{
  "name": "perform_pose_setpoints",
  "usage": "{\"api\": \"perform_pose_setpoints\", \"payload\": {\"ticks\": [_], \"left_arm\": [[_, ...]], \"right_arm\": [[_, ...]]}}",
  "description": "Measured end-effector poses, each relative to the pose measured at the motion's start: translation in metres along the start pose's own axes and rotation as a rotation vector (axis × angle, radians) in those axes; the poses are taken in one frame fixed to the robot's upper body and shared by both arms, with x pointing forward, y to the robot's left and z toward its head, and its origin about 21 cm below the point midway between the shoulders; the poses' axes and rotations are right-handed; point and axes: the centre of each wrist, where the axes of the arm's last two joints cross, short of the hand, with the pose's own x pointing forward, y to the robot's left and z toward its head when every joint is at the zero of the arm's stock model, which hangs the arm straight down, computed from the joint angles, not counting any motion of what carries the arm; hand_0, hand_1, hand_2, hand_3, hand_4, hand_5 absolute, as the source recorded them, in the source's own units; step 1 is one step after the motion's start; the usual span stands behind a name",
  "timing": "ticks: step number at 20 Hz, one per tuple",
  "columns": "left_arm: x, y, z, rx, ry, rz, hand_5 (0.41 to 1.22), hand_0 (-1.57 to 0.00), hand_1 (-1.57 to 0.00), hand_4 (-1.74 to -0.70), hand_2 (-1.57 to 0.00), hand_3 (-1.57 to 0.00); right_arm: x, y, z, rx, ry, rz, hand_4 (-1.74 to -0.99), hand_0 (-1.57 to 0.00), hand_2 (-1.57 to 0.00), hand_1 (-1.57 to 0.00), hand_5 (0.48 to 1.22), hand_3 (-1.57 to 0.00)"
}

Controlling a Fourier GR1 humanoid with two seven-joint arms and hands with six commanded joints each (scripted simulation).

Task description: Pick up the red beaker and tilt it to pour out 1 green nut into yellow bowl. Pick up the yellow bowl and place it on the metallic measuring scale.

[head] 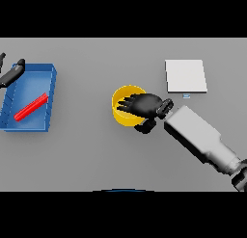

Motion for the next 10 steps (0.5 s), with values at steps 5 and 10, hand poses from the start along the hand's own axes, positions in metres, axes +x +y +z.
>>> {"api": "perform_pose_setpoints", "payload": {"ticks": [5,10], "left_arm": [[-0.0034,-0.0011,0.0008,0.001,-0.001,0.000,0.692,0.00,0.00,-0.72,0.00,0.00],[0.0039,0.0050,0.0011,0.011,-0.012,0.000,0.696,0.00,0.00,-0.72,0.00,0.00]], "right_arm": [[0.0011,0.0004,-0.0027,0.019,0.005,-0.033,-1.420,-0.54,-0.31,-0.47,0.943,-0.26],[-0.0004,0.0018,0.0004,0.011,-0.002,-0.027,-1.614,-1.23,-1.12,-1.21,1.130,-0.83]]}}
